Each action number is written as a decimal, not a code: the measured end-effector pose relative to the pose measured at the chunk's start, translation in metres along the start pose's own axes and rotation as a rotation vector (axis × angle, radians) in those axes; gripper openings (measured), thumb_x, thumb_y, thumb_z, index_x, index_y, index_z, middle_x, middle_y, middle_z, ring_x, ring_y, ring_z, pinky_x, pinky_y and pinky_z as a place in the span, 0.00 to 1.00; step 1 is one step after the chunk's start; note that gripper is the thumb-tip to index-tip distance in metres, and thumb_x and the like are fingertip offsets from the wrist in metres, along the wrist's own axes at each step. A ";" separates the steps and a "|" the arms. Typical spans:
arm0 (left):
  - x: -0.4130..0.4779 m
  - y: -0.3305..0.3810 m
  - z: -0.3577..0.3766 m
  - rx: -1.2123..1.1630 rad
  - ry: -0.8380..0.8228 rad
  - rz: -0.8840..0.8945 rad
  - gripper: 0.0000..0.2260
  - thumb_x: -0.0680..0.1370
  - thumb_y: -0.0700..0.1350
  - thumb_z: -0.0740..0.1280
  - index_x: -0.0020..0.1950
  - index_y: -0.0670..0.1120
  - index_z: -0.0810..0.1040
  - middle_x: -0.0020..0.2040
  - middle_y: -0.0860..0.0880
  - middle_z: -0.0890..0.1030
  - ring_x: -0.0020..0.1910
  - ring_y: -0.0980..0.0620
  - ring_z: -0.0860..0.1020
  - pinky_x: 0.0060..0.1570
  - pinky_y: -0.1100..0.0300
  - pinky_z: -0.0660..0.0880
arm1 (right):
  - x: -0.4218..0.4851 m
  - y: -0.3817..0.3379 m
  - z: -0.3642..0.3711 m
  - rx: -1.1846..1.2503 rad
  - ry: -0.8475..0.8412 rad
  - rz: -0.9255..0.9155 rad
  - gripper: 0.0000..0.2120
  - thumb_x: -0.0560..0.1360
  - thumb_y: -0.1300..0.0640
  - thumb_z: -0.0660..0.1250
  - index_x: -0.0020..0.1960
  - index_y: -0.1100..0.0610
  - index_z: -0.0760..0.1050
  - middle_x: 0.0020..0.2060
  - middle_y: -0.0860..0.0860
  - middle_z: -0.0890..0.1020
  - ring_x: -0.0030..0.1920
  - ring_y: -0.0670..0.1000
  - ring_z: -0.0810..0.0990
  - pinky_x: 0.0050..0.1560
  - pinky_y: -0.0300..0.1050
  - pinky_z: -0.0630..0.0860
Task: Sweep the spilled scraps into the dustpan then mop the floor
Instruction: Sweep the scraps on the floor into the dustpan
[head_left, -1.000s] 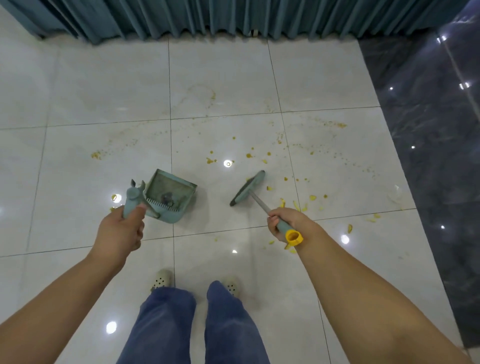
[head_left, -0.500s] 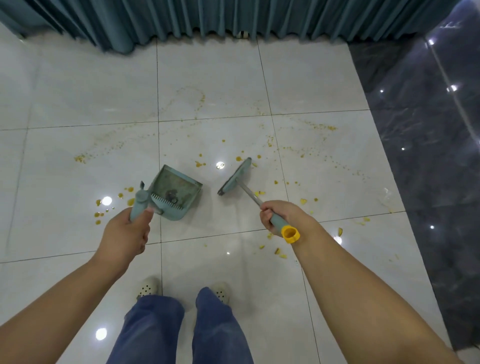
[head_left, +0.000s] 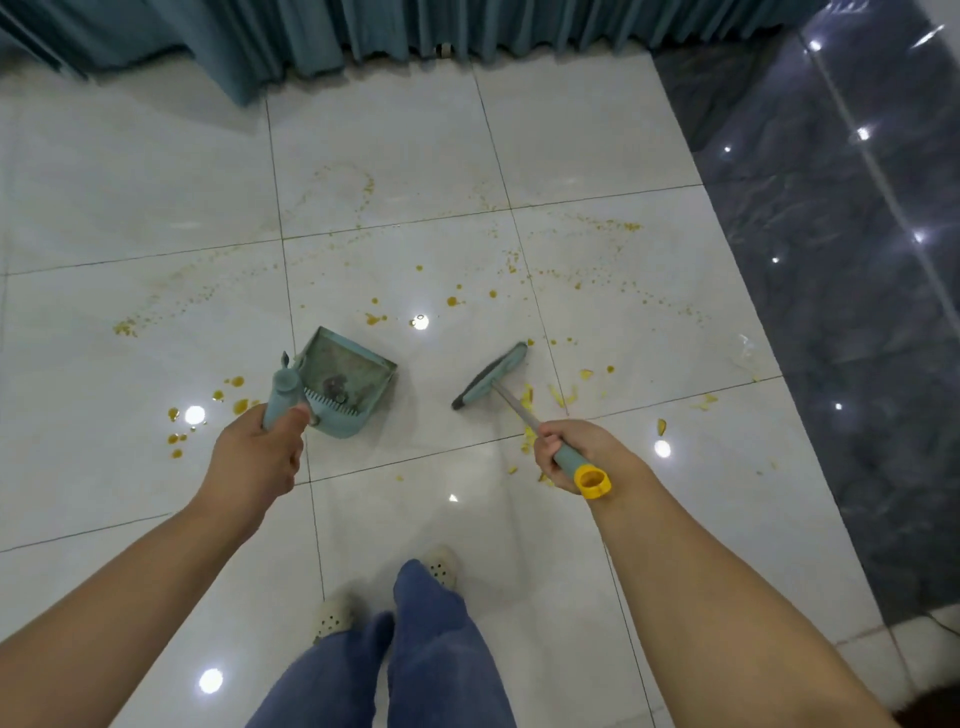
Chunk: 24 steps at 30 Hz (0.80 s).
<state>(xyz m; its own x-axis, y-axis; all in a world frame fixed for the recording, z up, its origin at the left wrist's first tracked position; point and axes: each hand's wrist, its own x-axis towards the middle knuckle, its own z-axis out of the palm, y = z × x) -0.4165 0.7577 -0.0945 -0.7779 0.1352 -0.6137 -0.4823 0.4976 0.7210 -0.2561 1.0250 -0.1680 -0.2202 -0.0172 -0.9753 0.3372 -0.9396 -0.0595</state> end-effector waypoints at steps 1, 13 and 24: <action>-0.003 -0.001 -0.002 0.004 -0.007 0.001 0.11 0.79 0.45 0.61 0.38 0.44 0.68 0.31 0.46 0.66 0.26 0.52 0.62 0.18 0.68 0.60 | -0.006 0.010 -0.008 0.012 0.020 0.001 0.05 0.79 0.65 0.56 0.45 0.60 0.65 0.18 0.54 0.68 0.14 0.46 0.67 0.13 0.32 0.65; -0.034 -0.044 -0.065 0.040 -0.096 0.029 0.11 0.79 0.46 0.62 0.38 0.46 0.67 0.31 0.47 0.66 0.26 0.52 0.61 0.18 0.68 0.59 | -0.050 0.134 -0.073 -0.151 0.278 -0.092 0.09 0.79 0.67 0.57 0.41 0.61 0.64 0.20 0.54 0.66 0.12 0.45 0.64 0.14 0.29 0.64; -0.066 -0.098 -0.160 0.072 -0.072 0.047 0.12 0.79 0.46 0.63 0.37 0.45 0.69 0.31 0.46 0.66 0.26 0.52 0.61 0.18 0.70 0.60 | -0.043 0.267 -0.018 -0.565 0.156 0.041 0.11 0.77 0.67 0.58 0.36 0.60 0.66 0.25 0.53 0.67 0.17 0.45 0.65 0.17 0.31 0.63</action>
<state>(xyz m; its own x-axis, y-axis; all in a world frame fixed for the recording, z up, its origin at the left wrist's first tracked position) -0.3825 0.5631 -0.0735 -0.7664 0.2199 -0.6035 -0.4139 0.5494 0.7258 -0.1398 0.7814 -0.1456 -0.0738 0.0408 -0.9964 0.7876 -0.6105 -0.0833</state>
